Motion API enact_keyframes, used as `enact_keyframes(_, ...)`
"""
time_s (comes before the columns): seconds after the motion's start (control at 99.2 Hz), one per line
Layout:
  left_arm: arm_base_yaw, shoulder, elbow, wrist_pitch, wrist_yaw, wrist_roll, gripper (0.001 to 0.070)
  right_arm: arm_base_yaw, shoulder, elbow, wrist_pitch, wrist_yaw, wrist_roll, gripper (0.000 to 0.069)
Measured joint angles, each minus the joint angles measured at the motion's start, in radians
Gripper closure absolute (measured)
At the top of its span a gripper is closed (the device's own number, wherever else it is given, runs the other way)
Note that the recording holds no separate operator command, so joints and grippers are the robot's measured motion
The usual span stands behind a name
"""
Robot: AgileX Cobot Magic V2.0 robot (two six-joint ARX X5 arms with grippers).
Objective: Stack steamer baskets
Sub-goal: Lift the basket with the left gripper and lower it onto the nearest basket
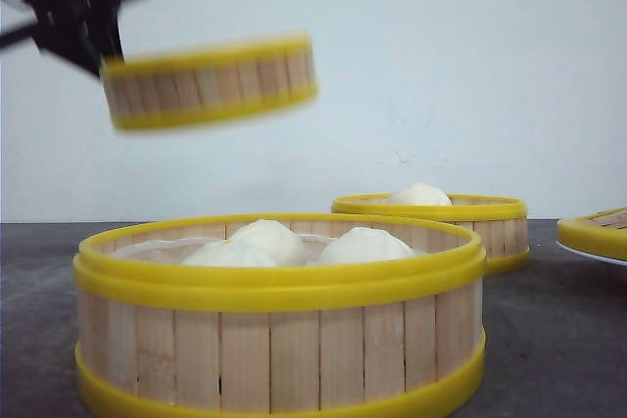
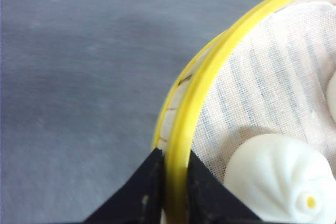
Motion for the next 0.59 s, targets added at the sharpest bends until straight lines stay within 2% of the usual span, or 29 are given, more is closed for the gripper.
enact_keyframes(0.111,-0.018,-0.087,0.000,-0.121,0.027,0.071,0.0683,0.000,0.000,0.000,0.000,0.001,-0.002,0.0222)
enact_keyframes(0.333,-0.089,-0.205,0.000,-0.285,0.029,0.180,0.0683,0.000,0.000,0.000,0.004,0.003,-0.002,0.0222)
enact_keyframes(0.434,-0.140,-0.218,-0.002,-0.330,0.036,0.206,0.0683,0.000,0.000,0.000,0.017,0.003,-0.002,0.0222)
enact_keyframes(0.595,-0.209,-0.217,-0.079,-0.305,0.039,0.214,0.0683,0.000,0.000,0.000,0.018,0.003,-0.002,0.0222)
